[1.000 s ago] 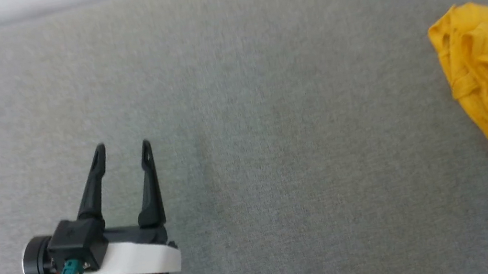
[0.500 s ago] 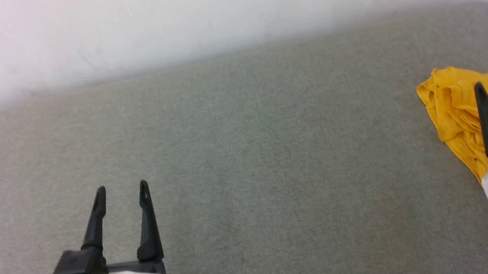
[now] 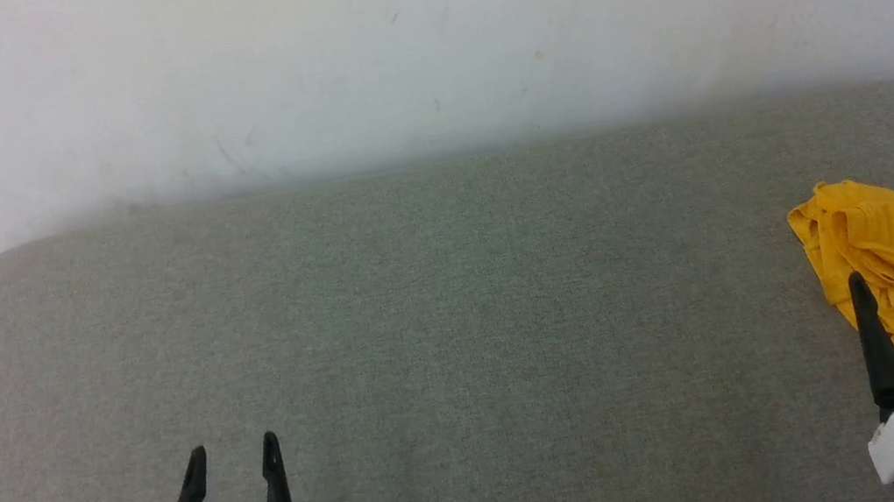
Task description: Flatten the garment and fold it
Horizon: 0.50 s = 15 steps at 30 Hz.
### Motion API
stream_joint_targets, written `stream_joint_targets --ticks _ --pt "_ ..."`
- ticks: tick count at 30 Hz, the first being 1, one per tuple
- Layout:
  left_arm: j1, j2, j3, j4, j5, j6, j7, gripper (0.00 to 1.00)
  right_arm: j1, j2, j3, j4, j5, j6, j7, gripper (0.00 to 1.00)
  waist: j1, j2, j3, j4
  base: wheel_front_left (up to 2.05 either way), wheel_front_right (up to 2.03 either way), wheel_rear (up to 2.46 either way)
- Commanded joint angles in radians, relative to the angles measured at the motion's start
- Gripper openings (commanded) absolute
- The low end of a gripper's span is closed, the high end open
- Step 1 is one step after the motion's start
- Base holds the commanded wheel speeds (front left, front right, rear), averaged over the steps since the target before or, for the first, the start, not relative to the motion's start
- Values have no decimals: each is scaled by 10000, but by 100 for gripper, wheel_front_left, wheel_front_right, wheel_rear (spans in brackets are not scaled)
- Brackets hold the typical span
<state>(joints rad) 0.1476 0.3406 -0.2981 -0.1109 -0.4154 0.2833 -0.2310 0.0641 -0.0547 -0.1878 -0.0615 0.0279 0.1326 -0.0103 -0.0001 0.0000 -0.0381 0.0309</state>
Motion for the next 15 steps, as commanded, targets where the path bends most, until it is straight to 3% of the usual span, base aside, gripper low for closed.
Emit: stream_joint_targets --ticks 1,15 --pt "253 -38 79 72 -52 7 -134 100 206 40 -63 97 116 -19 -155 100 1 0 -97 39 0 0 0" --pt "326 -401 199 388 -106 -155 -277 100 525 44 209 716 524 -19 -587 100 1 0 194 58 0 0 0"
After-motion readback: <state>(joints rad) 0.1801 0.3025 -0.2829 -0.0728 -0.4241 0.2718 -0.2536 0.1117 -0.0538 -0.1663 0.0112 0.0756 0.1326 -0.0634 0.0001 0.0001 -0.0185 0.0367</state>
